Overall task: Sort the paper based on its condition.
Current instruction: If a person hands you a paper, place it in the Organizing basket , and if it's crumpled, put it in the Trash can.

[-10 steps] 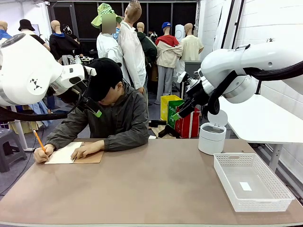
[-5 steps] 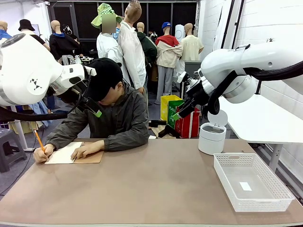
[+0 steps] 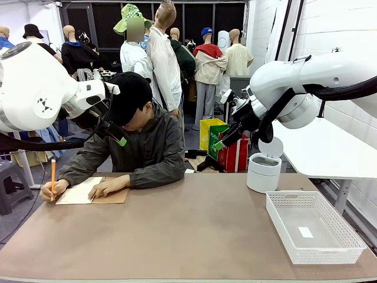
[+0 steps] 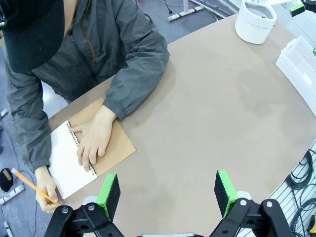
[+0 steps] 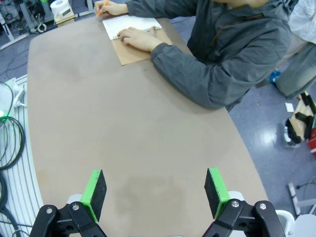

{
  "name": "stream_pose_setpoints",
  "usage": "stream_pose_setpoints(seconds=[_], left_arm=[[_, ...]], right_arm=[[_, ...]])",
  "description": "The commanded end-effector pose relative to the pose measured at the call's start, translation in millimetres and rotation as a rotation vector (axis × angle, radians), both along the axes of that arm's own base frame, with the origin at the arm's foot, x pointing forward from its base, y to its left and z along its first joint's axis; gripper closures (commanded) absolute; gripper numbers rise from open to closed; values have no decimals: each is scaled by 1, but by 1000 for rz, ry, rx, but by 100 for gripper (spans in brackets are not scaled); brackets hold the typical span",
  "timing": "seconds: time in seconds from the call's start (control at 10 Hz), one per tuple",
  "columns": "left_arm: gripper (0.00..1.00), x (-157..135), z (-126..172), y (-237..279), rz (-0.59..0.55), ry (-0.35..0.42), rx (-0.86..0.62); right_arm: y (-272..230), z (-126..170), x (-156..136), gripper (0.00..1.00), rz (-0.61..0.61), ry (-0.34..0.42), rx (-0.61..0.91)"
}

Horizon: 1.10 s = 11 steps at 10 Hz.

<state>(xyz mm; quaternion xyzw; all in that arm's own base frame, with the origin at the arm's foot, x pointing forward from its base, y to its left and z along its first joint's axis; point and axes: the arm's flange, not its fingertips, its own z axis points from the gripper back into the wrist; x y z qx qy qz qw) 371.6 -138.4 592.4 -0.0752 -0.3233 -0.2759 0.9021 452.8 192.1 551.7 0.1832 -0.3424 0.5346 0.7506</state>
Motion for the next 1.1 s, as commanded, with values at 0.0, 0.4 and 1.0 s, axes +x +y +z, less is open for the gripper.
stream_pose_setpoints(seconds=[0.0,0.4,1.0], left_arm=[[0,0,1,1,1,-2,-3],[0,0,1,1,1,-2,-3],[0,0,1,1,1,-2,-3]], right_arm=[[0,0,1,0,-8,-4,-3],[0,0,1,0,-8,-4,-3],[0,0,1,0,-8,-4,-3]])
